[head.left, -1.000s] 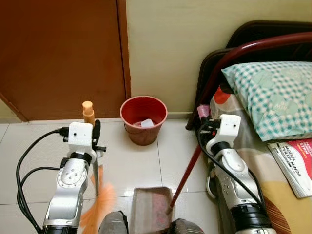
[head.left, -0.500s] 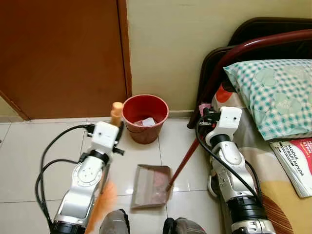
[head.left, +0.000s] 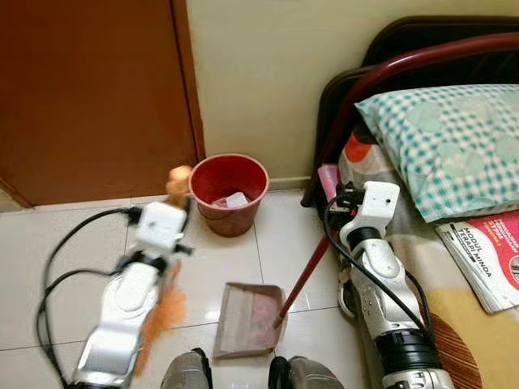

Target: Sweep floor

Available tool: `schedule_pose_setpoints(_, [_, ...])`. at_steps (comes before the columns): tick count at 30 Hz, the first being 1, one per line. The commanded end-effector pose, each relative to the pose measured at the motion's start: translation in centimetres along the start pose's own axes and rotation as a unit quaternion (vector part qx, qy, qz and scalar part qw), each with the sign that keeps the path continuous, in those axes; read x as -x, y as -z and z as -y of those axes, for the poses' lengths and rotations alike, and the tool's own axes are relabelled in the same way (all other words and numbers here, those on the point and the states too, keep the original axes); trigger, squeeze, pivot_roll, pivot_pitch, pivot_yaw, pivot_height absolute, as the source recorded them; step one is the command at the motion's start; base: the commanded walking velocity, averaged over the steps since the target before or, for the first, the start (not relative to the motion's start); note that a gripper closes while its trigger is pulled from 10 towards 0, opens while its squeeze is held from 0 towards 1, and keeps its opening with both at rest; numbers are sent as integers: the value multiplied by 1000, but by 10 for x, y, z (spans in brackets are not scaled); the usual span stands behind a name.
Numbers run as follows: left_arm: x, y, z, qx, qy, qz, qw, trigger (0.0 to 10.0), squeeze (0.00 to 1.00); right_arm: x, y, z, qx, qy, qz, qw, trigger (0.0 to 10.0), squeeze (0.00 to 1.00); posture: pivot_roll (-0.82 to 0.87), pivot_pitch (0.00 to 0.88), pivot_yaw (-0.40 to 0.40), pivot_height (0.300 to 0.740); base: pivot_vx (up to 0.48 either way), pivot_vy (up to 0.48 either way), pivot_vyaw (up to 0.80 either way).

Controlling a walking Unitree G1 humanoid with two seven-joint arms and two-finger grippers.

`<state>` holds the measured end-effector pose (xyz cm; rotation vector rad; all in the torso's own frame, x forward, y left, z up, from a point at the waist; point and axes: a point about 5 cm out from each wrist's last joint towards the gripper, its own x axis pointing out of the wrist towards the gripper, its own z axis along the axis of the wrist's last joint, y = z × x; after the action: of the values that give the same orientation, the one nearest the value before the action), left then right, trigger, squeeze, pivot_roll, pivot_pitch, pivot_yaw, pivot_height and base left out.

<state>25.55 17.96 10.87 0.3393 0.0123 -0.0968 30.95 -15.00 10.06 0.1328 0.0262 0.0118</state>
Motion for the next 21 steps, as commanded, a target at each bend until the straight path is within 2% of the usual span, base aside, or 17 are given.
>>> schedule_pose_setpoints(1, [4,5,-13,-21,-31,-15,999,10000,0,1,-4,2,-7,7,9,1000,10000,0,79,177,-38,740,0,0,0])
schedule_pose_setpoints(5, [8,9,-19,-12,-57,-26,998,10000,0,1,-4,2,-9,8,9,1000,10000,0,82,181,-36,740,0,0,0])
schedule_pose_setpoints(10, [8,3,-18,-11,-59,-7,998,10000,0,1,-4,2,-10,9,8,1000,10000,0,81,177,-37,740,0,0,0])
schedule_pose_setpoints(14, [9,7,-20,-5,-73,-17,997,10000,0,0,-5,2,-7,8,8,1000,10000,0,81,177,-37,740,0,0,0])
schedule_pose_setpoints(16, [10,12,-25,6,-91,-34,995,10000,0,0,-5,2,-7,8,8,1000,10000,0,81,177,-37,740,0,0,0])
schedule_pose_setpoints(18, [8,20,-37,21,-124,-54,991,10000,0,-1,-7,2,-5,6,10,1000,10000,0,65,179,-25,740,0,0,0])
schedule_pose_setpoints(19, [8,20,-37,21,-124,-54,991,10000,0,-1,-7,2,-5,6,10,1000,10000,0,65,179,-25,740,0,0,0])
schedule_pose_setpoints(21, [2,22,-49,27,-143,-54,988,10000,0,-1,-9,2,-4,5,14,1000,10000,0,62,182,-26,740,0,0,0])
